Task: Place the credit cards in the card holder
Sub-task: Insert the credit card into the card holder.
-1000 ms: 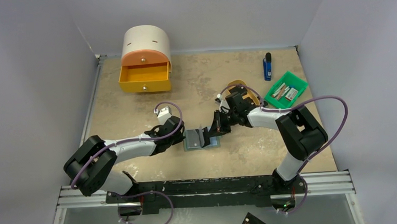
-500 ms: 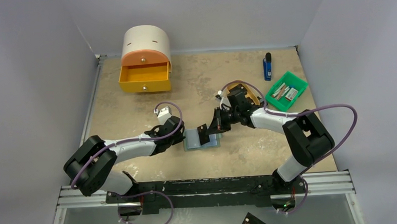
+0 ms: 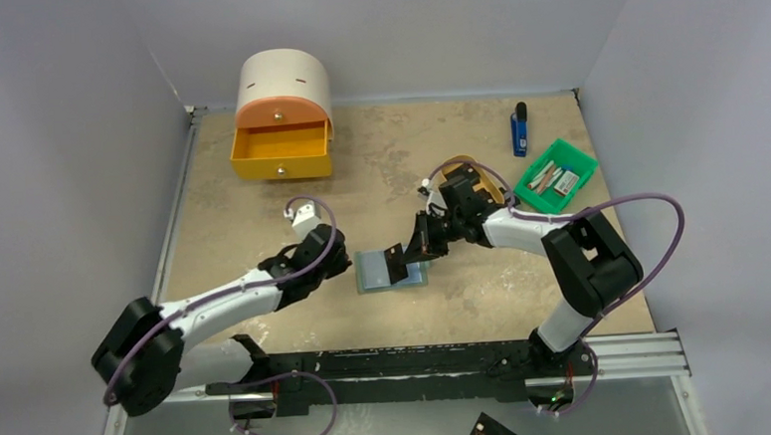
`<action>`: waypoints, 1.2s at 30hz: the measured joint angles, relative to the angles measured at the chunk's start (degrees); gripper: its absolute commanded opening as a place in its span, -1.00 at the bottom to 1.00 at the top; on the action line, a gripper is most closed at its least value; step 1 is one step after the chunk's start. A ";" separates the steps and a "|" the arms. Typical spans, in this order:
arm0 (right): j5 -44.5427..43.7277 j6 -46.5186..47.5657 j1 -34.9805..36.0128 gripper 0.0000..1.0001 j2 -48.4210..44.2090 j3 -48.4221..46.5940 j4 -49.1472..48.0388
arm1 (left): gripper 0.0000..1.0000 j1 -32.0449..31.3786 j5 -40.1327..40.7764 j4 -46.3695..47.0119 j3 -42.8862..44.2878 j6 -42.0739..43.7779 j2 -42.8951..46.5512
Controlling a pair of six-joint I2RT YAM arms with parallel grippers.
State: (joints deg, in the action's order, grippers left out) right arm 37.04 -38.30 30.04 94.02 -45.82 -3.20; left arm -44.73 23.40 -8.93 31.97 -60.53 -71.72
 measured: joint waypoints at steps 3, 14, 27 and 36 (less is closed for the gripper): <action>-0.02 0.31 0.00 -1.00 0.00 -0.55 0.31 | -1.00 0.00 -0.26 0.90 0.00 0.04 6.12; -0.35 0.85 0.00 -1.00 -0.15 -1.18 1.40 | -1.00 0.00 -15.41 14.93 1.14 0.09 -3.78; -1.57 0.85 0.00 -1.00 -3.74 -1.05 4.68 | -1.00 0.00 -16.11 15.06 0.90 0.31 -9.09; -0.74 0.85 -0.26 -1.00 -2.93 -0.55 5.07 | -1.00 -0.02 -13.53 13.99 0.59 0.31 -10.34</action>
State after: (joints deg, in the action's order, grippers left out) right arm 36.29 -37.45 29.78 91.09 -46.37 1.87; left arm -44.75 9.87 5.06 32.56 -60.23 -82.06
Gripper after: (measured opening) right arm 0.005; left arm 0.006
